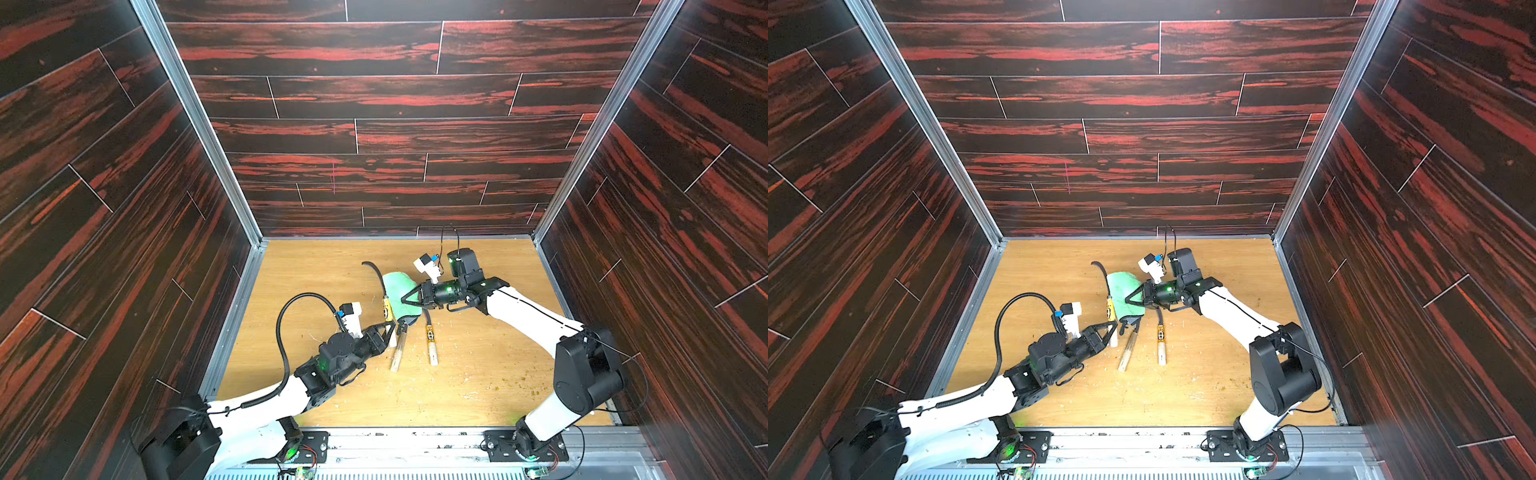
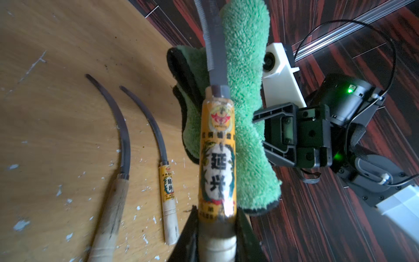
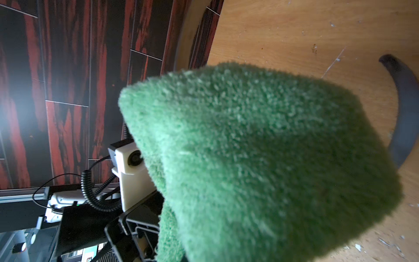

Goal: Wipe small sickles with rags
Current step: Wipe the small sickle.

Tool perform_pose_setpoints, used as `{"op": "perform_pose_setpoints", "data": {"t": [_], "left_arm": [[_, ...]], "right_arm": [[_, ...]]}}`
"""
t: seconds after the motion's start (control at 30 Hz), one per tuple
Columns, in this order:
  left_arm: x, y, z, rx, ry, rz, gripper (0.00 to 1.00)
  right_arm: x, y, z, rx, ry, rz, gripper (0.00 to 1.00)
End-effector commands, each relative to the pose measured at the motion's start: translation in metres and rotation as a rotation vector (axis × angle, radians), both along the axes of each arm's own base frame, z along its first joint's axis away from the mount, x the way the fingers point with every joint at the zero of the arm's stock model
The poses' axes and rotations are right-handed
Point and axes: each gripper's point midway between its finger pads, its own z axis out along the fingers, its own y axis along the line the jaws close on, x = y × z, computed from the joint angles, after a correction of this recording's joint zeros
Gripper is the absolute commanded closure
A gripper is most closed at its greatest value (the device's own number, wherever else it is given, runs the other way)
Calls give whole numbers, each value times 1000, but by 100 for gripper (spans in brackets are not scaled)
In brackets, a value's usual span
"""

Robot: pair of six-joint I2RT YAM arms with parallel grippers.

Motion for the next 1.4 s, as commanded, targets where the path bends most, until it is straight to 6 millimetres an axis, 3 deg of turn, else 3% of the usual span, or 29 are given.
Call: {"op": "perform_pose_setpoints", "data": {"t": [0.0,0.13,0.47,0.73,1.03,1.37], "left_arm": [[10,-7,33,-88,-79,-1,100],[18,-11,36,-124,-86,-2,100],[37,-3,60,-136,-135,23,100],[48,3,67,-159,-148,35,100],[43,-5,59,-188,-113,-17,100],[25,-12,32,-190,-34,-100,100]], "right_arm": [[-7,1,28,54,-48,27,100],[-13,1,29,51,-46,48,100],[-30,-5,10,24,-9,56,100],[-48,-1,-3,26,27,84,100],[-37,3,14,43,-4,57,100],[-16,10,31,53,-23,40,100]]}}
